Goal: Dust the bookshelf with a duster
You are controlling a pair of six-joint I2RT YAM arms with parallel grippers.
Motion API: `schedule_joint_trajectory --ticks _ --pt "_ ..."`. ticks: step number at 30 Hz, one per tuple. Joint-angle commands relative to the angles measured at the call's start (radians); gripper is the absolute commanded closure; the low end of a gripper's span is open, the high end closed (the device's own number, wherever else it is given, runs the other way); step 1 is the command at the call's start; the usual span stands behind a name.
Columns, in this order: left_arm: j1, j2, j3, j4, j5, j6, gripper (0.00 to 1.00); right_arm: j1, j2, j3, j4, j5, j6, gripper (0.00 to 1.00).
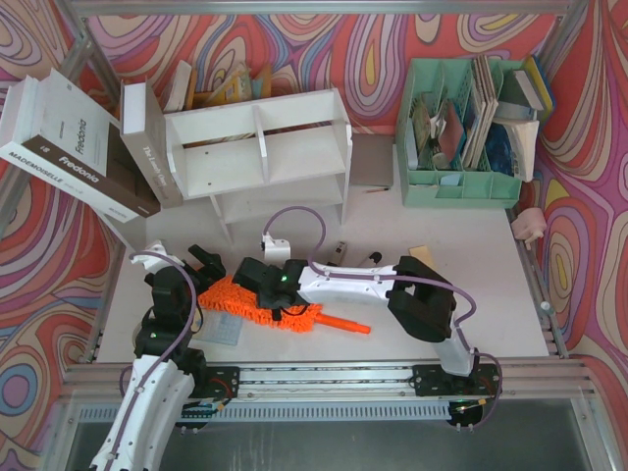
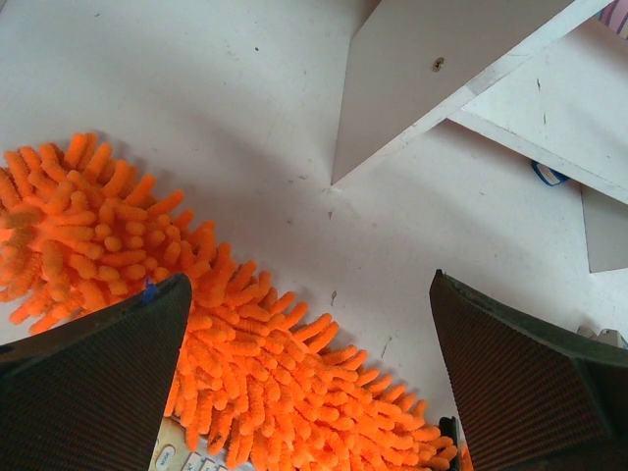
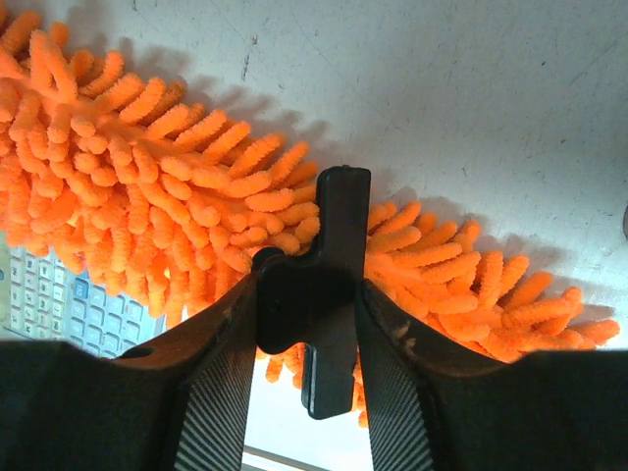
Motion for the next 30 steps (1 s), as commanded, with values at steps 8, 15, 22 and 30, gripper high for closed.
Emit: schedule_joint_trajectory --ticks 8,15,22,30 --pt "-0.002 -0.002 0.004 0.013 -0.012 0.003 0.02 -0.004 -0.036 -0.029 -0.015 0.043 0.030 0.64" --pt "-0.002 -0.001 0.003 0.014 -0.012 0.003 0.02 -0.004 -0.061 -0.034 -0.041 0.082 0.053 0.74" --pt "-0.002 0.003 0.002 0.017 -0.011 0.003 0.02 -0.004 -0.080 -0.019 -0.080 0.138 0.065 0.84" --pt "-0.002 0.009 0.003 0.021 -0.008 0.002 0.02 -0.020 -0.103 -0.011 -0.140 0.226 0.100 0.87"
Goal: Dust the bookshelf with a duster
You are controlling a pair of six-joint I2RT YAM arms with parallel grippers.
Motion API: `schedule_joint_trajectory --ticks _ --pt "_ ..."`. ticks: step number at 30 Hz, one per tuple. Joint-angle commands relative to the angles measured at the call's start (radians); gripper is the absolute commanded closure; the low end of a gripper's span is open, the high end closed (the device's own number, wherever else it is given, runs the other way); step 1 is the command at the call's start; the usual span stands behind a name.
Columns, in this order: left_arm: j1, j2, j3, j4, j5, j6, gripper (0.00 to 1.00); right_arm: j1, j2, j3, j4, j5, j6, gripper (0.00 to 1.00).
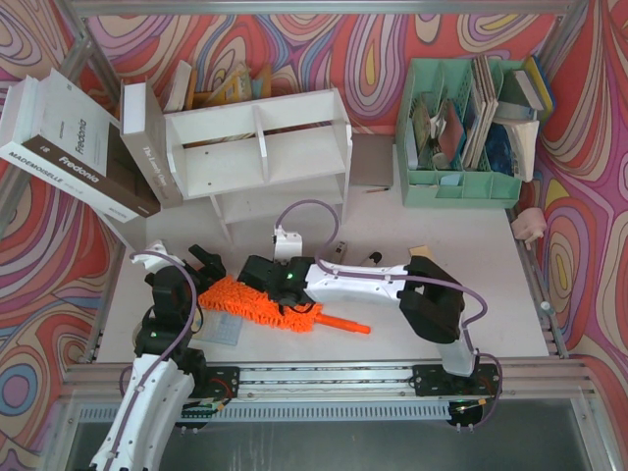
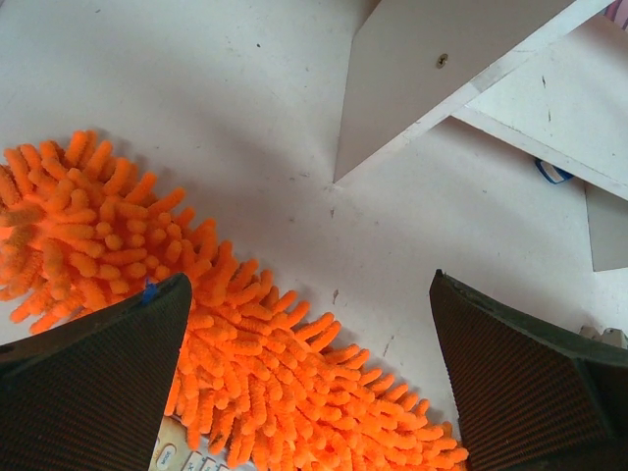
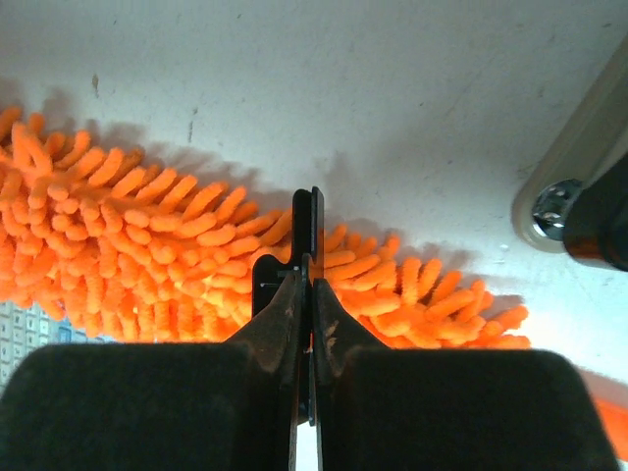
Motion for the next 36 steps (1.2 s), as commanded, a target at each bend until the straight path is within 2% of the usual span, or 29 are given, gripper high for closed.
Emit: schedule_joint_trajectory --ticks 1,17,24,26,32,34,36 --pt "-0.002 0.000 0.002 0.020 -0.009 0.001 0.01 -0.021 -0.056 0.009 -0.088 0.095 0.031 0.87" --pt "-0.002 0.029 0.001 0.018 -0.038 -0.026 0.01 -0.137 -0.035 -0.013 -0.062 0.183 -0.048 0.87" --pt "-0.002 0.052 -0.001 0.029 -0.035 -0.029 0.01 -0.171 0.004 -0.005 -0.057 0.205 -0.085 0.84" --pt "-0.002 0.054 -0.008 0.046 -0.019 -0.023 0.02 -0.178 0.009 -0.007 -0.053 0.204 -0.093 0.79" --pt "-0.002 0.053 -0.028 0.070 -0.022 -0.052 0.01 -0.179 -0.022 -0.030 -0.002 0.193 -0.154 0.51" --pt "-0.002 0.056 -0.036 0.071 -0.047 -0.085 0.01 -0.179 -0.050 -0.056 0.035 0.182 -0.190 0.47" --pt "-0.002 0.048 -0.034 0.004 -0.122 -0.193 0.02 -0.178 -0.092 -0.102 0.107 0.156 -0.248 0.44"
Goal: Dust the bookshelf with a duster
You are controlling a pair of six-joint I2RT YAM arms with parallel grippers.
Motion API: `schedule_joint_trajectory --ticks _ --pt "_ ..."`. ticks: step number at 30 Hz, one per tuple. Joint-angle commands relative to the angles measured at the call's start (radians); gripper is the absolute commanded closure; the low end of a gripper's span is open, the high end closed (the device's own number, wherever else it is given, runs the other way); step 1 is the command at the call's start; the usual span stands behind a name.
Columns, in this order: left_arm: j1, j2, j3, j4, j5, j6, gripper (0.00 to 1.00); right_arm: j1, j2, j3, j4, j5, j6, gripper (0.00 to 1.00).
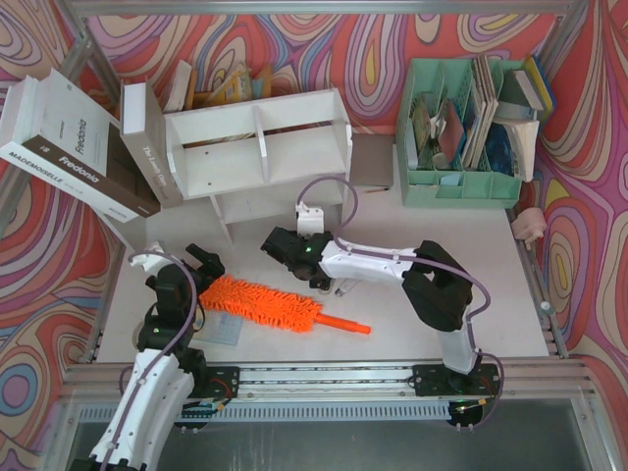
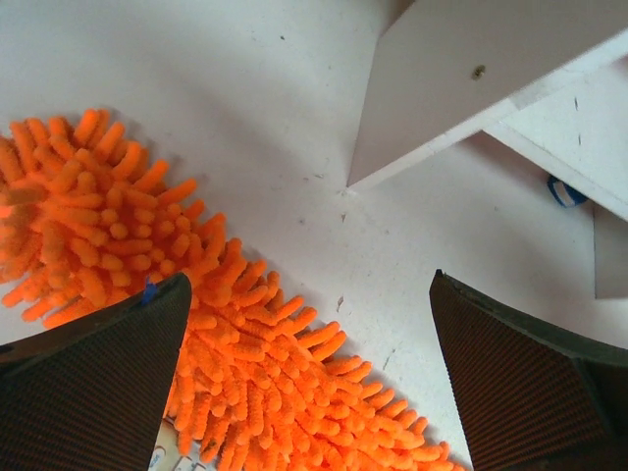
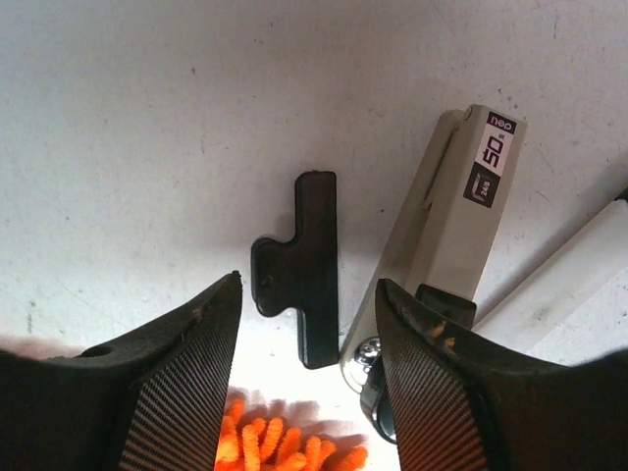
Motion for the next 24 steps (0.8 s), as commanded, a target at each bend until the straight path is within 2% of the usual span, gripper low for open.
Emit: schedule_joint_trajectory --ticks 1,4,6,8,14,17,24 --pt "-0.001 -0.018 -0.026 -0.043 -0.098 -0.142 0.02 -0.002 -0.107 -0.096 0.154 -0.035 -0.167 0.44" --pt "-0.001 -0.069 -0.025 -0.057 -0.061 -0.098 0.02 -0.001 -0.196 -0.211 0.329 -0.146 -0.335 0.41" --pt "-0.001 -0.101 -0.013 -0.089 -0.057 -0.109 0.02 -0.001 -0.260 -0.283 0.454 -0.237 -0.435 0.34" --pt "-0.001 -0.121 -0.001 -0.138 -0.064 -0.153 0.02 0.002 -0.307 -0.340 0.508 -0.281 -0.488 0.26" --pt "-0.001 -0.128 0.050 -0.267 0.020 -0.282 0.02 0.015 -0.418 -0.513 0.674 -0.420 -0.585 0.20" --pt "-0.001 -0.112 0.089 -0.340 0.019 -0.320 0.02 0.021 -0.419 -0.541 0.706 -0.494 -0.628 0.18" --pt "-0.001 -0.027 0.179 -0.463 -0.001 -0.365 0.02 0.071 -0.364 -0.533 0.724 -0.560 -0.710 0.18"
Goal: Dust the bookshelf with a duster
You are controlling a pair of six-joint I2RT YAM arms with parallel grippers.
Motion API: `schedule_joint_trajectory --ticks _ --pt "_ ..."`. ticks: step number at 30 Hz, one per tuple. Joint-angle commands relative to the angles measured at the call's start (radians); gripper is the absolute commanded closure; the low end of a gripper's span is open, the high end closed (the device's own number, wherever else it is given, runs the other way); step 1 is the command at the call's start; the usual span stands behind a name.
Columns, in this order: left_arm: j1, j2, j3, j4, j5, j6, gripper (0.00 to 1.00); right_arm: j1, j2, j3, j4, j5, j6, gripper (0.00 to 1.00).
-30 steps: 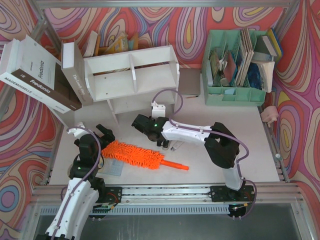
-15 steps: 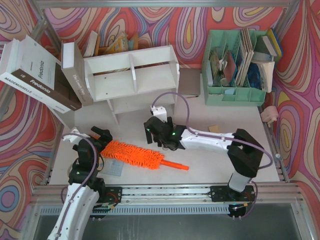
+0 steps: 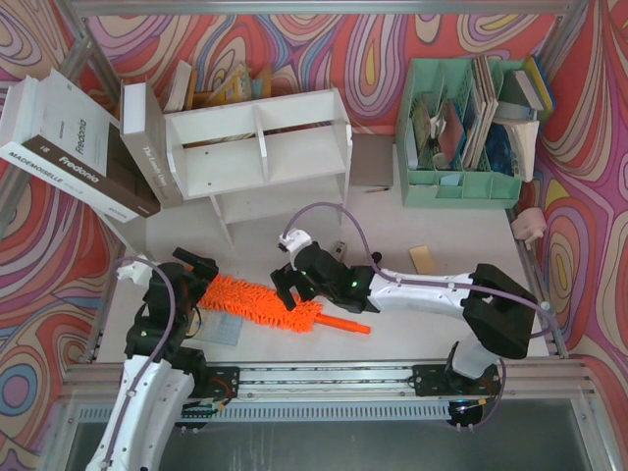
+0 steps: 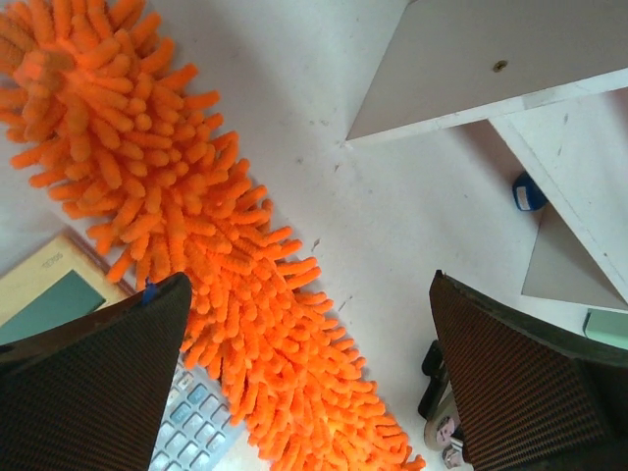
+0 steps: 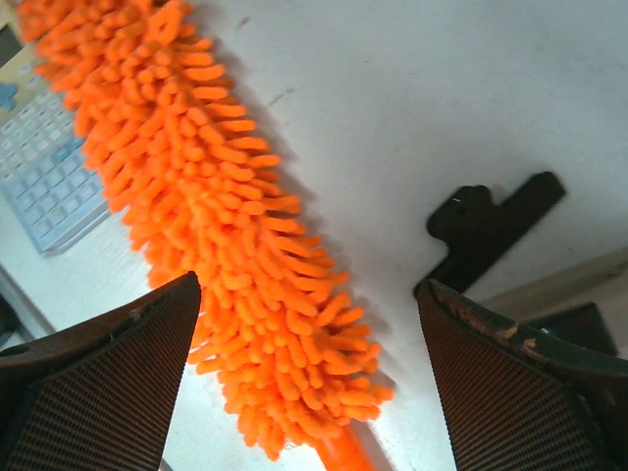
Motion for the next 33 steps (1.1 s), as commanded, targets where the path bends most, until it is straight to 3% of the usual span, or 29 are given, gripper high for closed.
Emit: schedule_joint_trajectory --ticks 1,15,26,33 --pt "-0.001 0.050 0.046 -0.121 -0.002 -0.057 0.02 0.022 0.043 0.008 0.064 -0.097 -0.089 0.18" --pt "-0.001 0.099 0.096 -0.206 -0.020 -0.110 0.02 0.068 0.163 0.073 0.028 -0.117 -0.176 0.12" --pt "0.002 0.162 0.145 -0.233 -0.005 -0.173 0.02 0.080 0.264 0.127 -0.016 -0.119 -0.220 0.23" --pt "0.010 0.166 0.128 -0.233 0.009 -0.217 0.02 0.081 0.289 0.107 0.001 -0.114 -0.226 0.35"
